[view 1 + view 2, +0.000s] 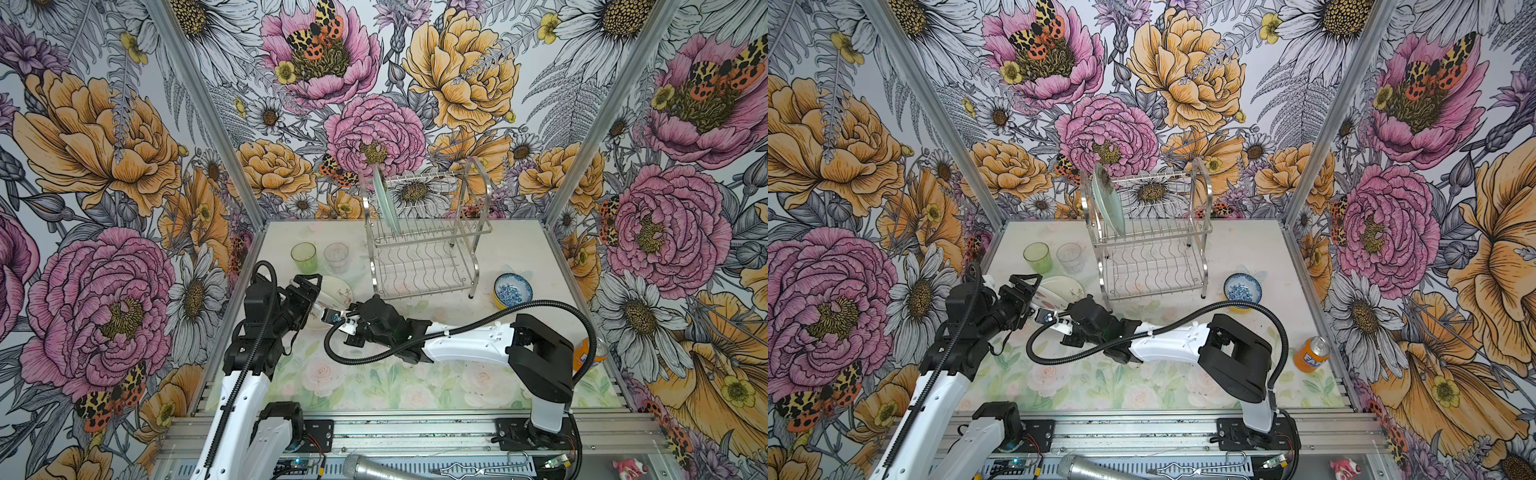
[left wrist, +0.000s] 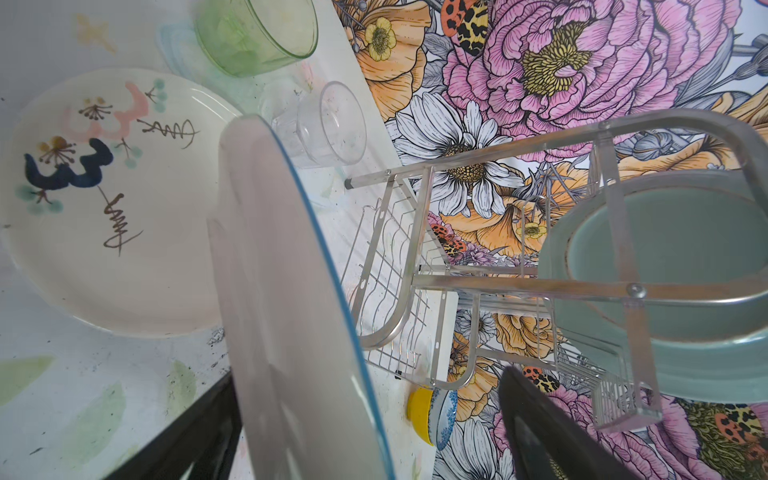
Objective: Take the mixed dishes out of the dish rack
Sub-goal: 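Carry the plate toward the left gripper above the white painted plate, then lower the watermelon-print plate onto the white painted plate with the right gripper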
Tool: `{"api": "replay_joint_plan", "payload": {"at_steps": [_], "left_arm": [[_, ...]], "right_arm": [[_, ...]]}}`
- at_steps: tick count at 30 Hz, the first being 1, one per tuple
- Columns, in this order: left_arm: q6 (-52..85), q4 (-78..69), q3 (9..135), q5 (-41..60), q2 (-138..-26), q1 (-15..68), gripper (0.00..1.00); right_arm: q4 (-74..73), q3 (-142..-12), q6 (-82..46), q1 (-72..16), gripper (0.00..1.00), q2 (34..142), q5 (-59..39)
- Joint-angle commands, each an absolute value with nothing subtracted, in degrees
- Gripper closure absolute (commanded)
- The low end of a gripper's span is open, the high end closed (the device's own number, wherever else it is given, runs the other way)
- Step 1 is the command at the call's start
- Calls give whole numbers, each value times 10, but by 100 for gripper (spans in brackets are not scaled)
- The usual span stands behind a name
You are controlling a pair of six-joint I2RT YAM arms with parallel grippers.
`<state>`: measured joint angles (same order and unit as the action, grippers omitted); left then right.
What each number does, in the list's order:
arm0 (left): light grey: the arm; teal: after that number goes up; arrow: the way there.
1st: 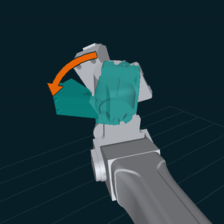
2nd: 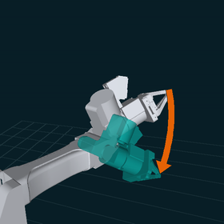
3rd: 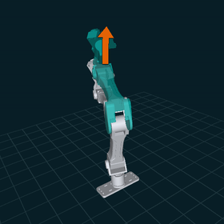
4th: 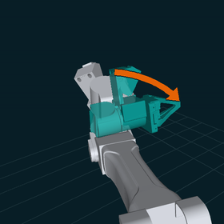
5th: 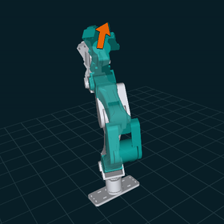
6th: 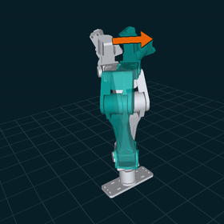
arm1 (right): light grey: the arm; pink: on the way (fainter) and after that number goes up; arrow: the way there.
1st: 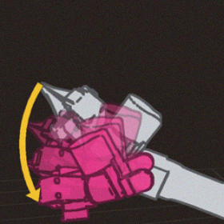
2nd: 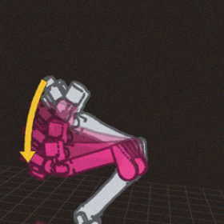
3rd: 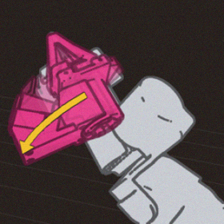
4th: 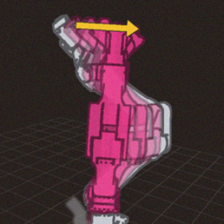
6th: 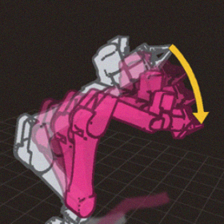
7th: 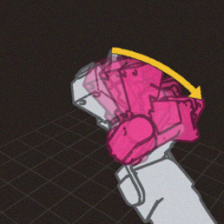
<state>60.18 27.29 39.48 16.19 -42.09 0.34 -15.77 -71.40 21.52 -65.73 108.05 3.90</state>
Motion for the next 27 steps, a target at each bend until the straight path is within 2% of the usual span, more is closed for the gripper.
{"api": "replay_joint_plan", "payload": {"at_steps": [1, 5, 10, 14, 15, 22, 24, 27], "left_arm": [[595, 253, 383, 206, -411, -7, 13], [576, 275, 382, 219, -395, -29, 25], [564, 267, 377, 241, -393, -44, 51], [555, 267, 379, 247, -400, -45, 53], [553, 266, 379, 247, -400, -45, 56], [537, 252, 376, 277, -406, -60, 89], [533, 253, 375, 287, -411, -69, 100], [530, 253, 375, 291, -414, -80, 100]], "right_arm": [[-257, -753, 268, -669, 100, 1079, 78], [-270, -761, 294, -682, 100, 1091, 109], [-293, -766, 303, -687, 100, 1101, 131], [-302, -766, 304, -687, 100, 1102, 132], [-304, -766, 305, -686, 100, 1103, 133], [-309, -766, 293, -686, 100, 1109, 136], [-309, -765, 288, -686, 96, 1110, 135], [-308, -764, 283, -685, 87, 1112, 140]]}}
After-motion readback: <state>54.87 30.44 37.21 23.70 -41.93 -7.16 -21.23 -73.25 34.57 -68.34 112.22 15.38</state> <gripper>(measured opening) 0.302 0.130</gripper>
